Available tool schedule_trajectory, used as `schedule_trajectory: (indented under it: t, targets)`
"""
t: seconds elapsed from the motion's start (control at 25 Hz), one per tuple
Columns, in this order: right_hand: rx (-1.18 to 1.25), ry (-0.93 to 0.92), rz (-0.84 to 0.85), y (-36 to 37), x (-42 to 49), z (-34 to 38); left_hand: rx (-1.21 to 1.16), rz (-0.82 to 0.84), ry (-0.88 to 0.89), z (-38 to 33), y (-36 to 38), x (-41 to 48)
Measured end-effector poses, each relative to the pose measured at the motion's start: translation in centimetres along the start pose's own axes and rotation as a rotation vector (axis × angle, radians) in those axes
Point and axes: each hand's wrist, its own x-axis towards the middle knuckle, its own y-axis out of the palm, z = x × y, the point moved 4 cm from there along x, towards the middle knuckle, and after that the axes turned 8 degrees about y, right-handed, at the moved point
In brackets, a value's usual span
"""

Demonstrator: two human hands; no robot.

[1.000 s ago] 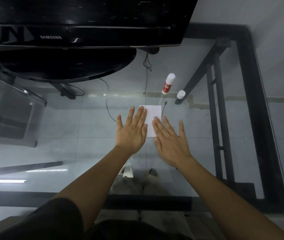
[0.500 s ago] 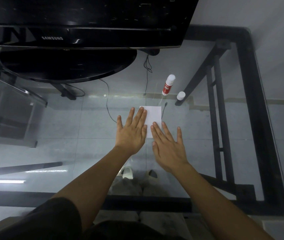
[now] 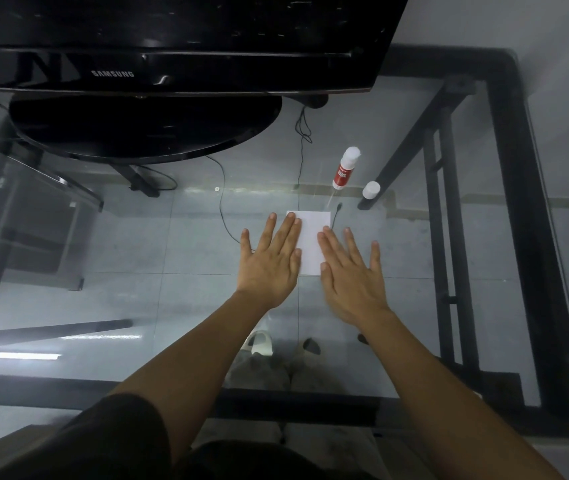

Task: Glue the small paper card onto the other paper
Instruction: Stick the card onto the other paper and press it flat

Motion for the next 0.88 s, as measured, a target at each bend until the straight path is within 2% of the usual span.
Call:
schedule_trajectory:
  t: [0.12, 0.28, 0.6, 0.88]
  targets:
    - [-0.004, 0.038, -0.009, -0.1, 0.1, -0.7, 0.002, -0.007, -0.004, 0.0, -0.1, 0.0]
    - [-0.026, -0.058, -0.020, -0.2, 1.6, 1.2, 0.011, -0.004, -0.005, 0.0, -0.1, -0.1]
    - [-0.041, 0.129, -0.076, 0.0, 3.1, 0.0, 0.012, 0.026, -0.013, -0.1, -0.2, 0.0]
    - [-0.014, 0.137, -0.075, 0.0, 3.1, 0.2, -0.113, -0.011, 0.020, -0.1, -1.7, 0.6]
